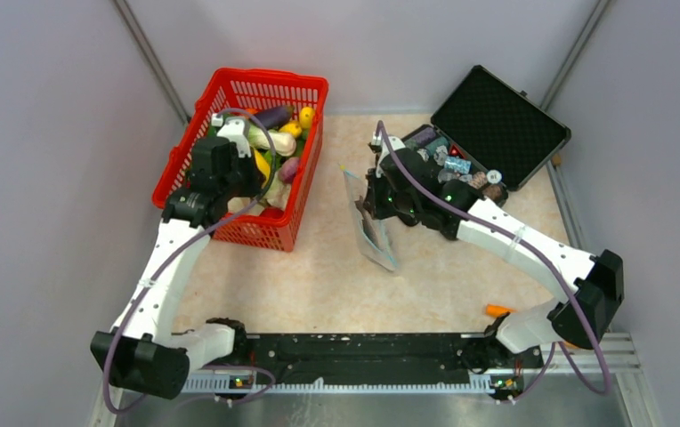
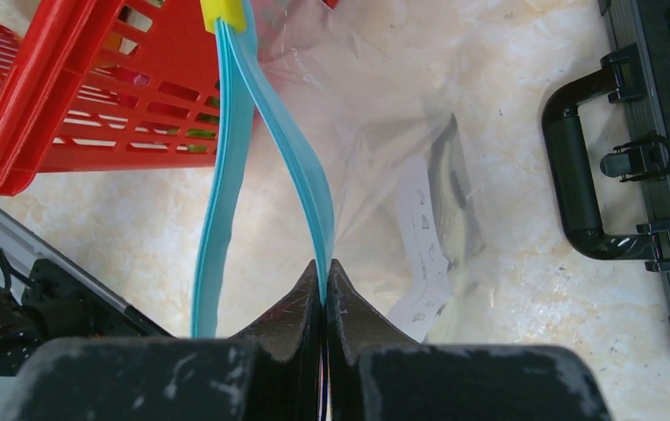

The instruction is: Place the food in the zip-top bag and seal the zipper

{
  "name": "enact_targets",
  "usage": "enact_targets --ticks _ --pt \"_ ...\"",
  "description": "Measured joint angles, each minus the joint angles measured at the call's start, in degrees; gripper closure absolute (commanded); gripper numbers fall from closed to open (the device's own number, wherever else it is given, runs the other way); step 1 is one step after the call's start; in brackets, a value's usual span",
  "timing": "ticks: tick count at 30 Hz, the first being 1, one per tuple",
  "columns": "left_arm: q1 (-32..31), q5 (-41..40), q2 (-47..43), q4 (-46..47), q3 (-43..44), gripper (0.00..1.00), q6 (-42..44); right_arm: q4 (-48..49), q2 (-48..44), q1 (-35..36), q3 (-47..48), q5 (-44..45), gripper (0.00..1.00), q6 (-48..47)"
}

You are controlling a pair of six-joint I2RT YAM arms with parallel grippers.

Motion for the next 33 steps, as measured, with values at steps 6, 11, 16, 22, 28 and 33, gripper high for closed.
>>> enact_targets --ticks 6,11,16,22,28,33 --pt "0.00 5.62 -1.99 1.33 -0.11 1.00 0.17 0.94 -1.86 0.00 -1.57 0.24 1.00 0.52" --pt "0.00 12.04 -5.57 5.64 -2.58 1.00 0.39 1.27 -1.88 0.00 -1.57 1.31 1.00 1.05" --pt "0.00 19.78 -9.40 10.21 -5.29 1.00 0.15 2.40 -1.95 0.00 -2.19 4.09 1.00 2.45" --pt "0.00 30.80 -10.80 15.96 -5.46 1.00 -2.78 4.02 -2.08 0.00 -2.38 9.53 1.00 5.31" --pt "-0.09 45.24 -10.78 24.63 -6.86 1.00 -9.20 6.29 -2.45 0.00 -2.97 17.07 1.00 9.01" --pt "-1.33 52.59 -10.27 32.41 -9.40 1.00 -15.89 8.63 -3.72 0.00 -4.24 21.53 1.00 11.50"
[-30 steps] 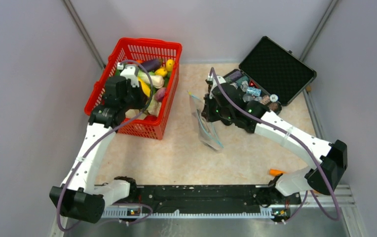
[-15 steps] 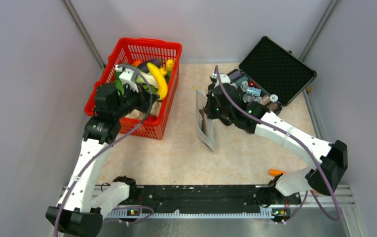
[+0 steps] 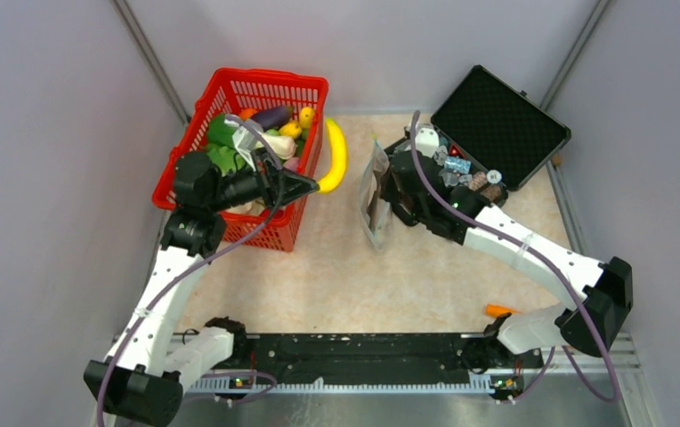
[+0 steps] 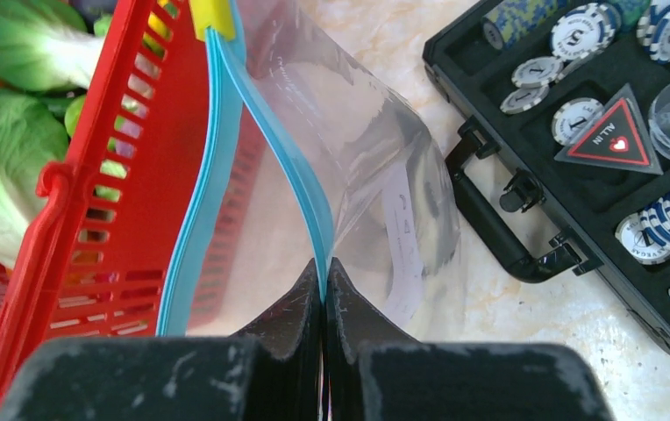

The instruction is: Place the food in the zip-top bag and seal the zipper

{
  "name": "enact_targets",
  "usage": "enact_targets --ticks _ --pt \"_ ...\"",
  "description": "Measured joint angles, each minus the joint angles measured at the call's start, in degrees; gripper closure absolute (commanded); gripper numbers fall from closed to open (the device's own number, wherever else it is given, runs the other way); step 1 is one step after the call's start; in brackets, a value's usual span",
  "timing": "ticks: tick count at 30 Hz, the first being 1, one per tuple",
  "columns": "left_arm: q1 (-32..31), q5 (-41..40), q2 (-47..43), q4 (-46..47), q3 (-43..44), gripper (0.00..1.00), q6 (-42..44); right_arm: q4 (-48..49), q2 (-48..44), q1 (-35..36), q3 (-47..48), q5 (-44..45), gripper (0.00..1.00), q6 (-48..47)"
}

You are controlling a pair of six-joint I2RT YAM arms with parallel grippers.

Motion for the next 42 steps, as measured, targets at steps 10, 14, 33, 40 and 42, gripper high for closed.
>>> enact_targets --ticks 10,14,33,40,42 --pt "-13.18 3.72 5.18 -4.63 1.84 1.00 2.64 3.76 -1.11 0.00 -2.93 4.24 1.00 2.49" --pt "-16.26 1.68 7.96 -11.85 6.08 1.00 8.24 3.32 -1.14 -0.17 -2.97 5.01 1.00 2.71" --pt "-17.55 -5.51 14.51 -26.82 10.97 1.00 15.19 4.87 -2.23 -0.33 -3.65 3.15 1.00 1.22" --pt "-17.64 -12.96 16.11 -27.74 14.78 1.00 13.73 4.57 -2.16 0.96 -3.61 1.95 1.00 -3.23" --pt "-17.73 -14.62 16.96 -29.07 16.72 1.00 13.18 4.48 -2.05 1.66 -3.58 1.86 1.00 -4.02"
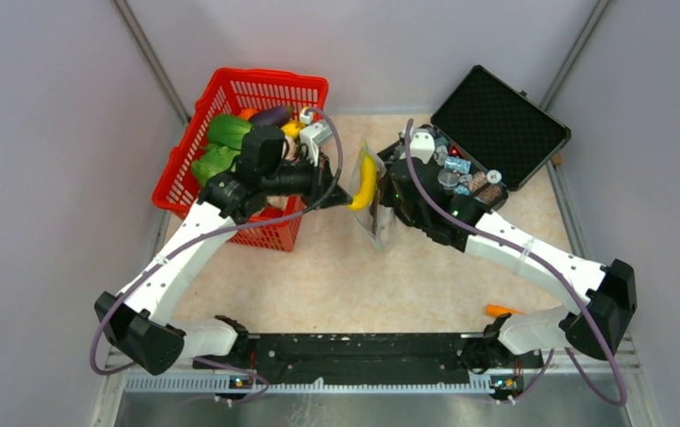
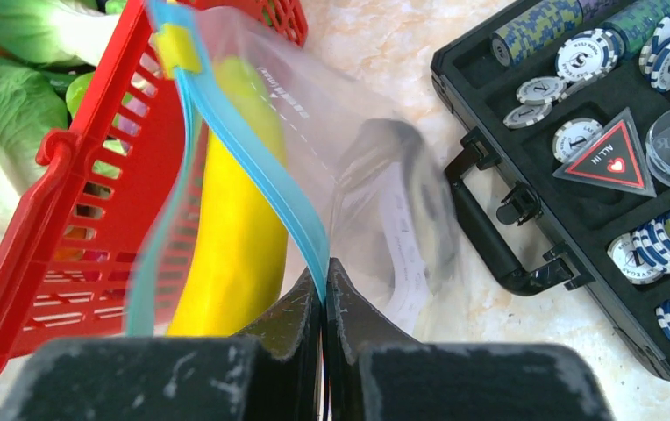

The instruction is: Place the food in the zip-top bag and seal the zipper

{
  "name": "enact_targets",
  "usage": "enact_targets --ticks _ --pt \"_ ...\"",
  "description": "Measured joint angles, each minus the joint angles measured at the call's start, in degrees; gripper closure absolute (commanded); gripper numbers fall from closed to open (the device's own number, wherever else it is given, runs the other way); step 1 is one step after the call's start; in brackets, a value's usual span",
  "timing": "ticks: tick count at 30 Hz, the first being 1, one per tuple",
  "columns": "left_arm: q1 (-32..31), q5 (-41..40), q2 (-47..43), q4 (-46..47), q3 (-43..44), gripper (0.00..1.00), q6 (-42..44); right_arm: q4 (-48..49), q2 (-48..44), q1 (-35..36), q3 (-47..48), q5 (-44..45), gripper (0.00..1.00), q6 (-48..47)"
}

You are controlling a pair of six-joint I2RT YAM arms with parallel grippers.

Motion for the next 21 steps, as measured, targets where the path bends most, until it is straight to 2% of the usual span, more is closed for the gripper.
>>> enact_targets --ticks 5,12,13,15,17,18,21 --pt "-0.55 -4.48 3.43 -3.56 5.29 1.00 0.11 -0.37 0.28 1.25 0.48 -0.15 1.00 -2.14" --pt "-1.92 -8.55 6.62 -6.99 6.21 1.00 0.17 -0.68 0.59 1.79 1.20 -0.22 1.00 -3.30" --pt "-2.14 -9.14 6.82 -7.17 6.29 0.92 -0.04 -1.07 0.81 1.79 1.46 -0.07 1.00 -3.28" --pt "-2.49 -10.64 6.95 -7.34 6.51 0.84 -0.44 -1.66 1.60 1.81 2.36 0.17 1.00 -3.26" --pt "-2.89 -11.93 6.95 -7.45 6.88 0.59 -0.90 -1.92 2.40 1.90 3.04 0.37 1.00 -3.21" --pt "-3.04 -12.41 6.95 -7.41 7.17 0.52 -1.16 -1.88 2.71 2.05 3.04 0.46 1.00 -3.13" --pt "-3.43 -13.49 6.93 -7.28 7.67 0.43 -1.55 -2.10 3.45 2.25 3.04 0.48 1.00 -3.04"
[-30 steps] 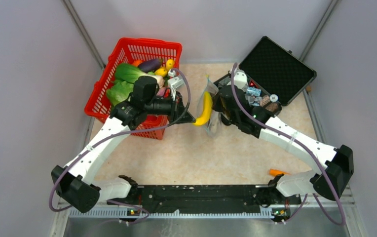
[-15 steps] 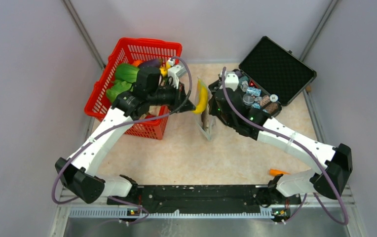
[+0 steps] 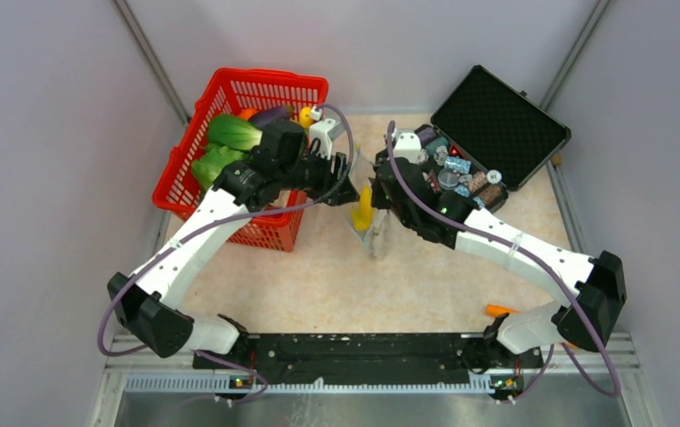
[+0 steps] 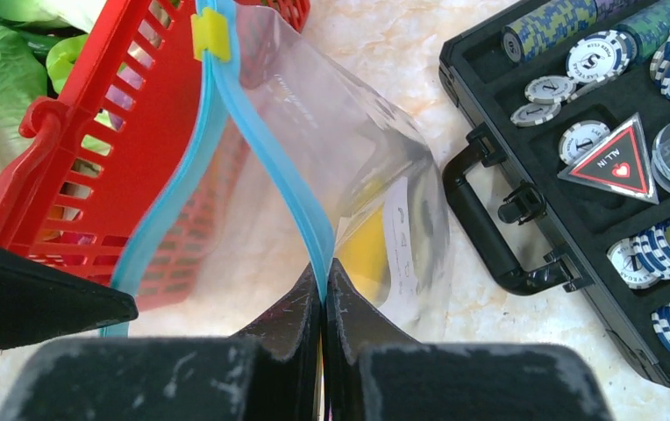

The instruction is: Place the food in the zip-top bag and seal the zipper

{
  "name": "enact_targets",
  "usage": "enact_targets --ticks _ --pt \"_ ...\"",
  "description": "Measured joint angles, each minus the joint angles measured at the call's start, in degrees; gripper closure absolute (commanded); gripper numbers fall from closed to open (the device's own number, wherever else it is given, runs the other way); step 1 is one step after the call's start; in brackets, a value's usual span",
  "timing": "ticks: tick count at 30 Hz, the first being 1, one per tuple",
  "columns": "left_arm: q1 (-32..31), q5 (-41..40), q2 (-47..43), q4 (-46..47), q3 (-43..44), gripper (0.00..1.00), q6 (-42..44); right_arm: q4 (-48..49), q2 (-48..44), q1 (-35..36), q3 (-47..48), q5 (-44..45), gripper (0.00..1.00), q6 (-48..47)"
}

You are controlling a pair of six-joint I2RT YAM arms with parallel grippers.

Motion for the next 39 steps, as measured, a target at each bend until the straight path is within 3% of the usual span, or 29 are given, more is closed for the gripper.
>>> enact_targets --ticks 10,13,20,24,32,39 --pt "-0.13 -4.74 -3.17 0.83 -0.24 0.16 0.83 -0.11 0.15 0.00 -0.09 0.57 1.00 1.22" --pt "-0.13 -7.80 -7.43 2.51 -2.32 0.02 1.57 -0.13 0.13 0.00 -0.09 0.57 1.00 1.51" --pt "0.13 -20.31 -13.70 4.57 -6.97 0.01 3.37 0.00 -1.33 -0.04 -1.22 0.57 1.00 1.68" --pt "3.43 -25.57 -13.70 4.57 -9.27 0.01 3.52 0.07 -2.84 -0.15 -2.05 0.57 1.00 1.97" --pt "18.53 -25.07 -13.81 5.53 -13.49 0.01 1.70 -0.02 -3.96 -0.31 -2.54 0.59 1.00 1.97" --pt "24.74 -17.62 -11.98 5.81 -16.00 0.01 1.49 0.02 -3.96 -0.55 -2.78 0.26 1.00 1.95"
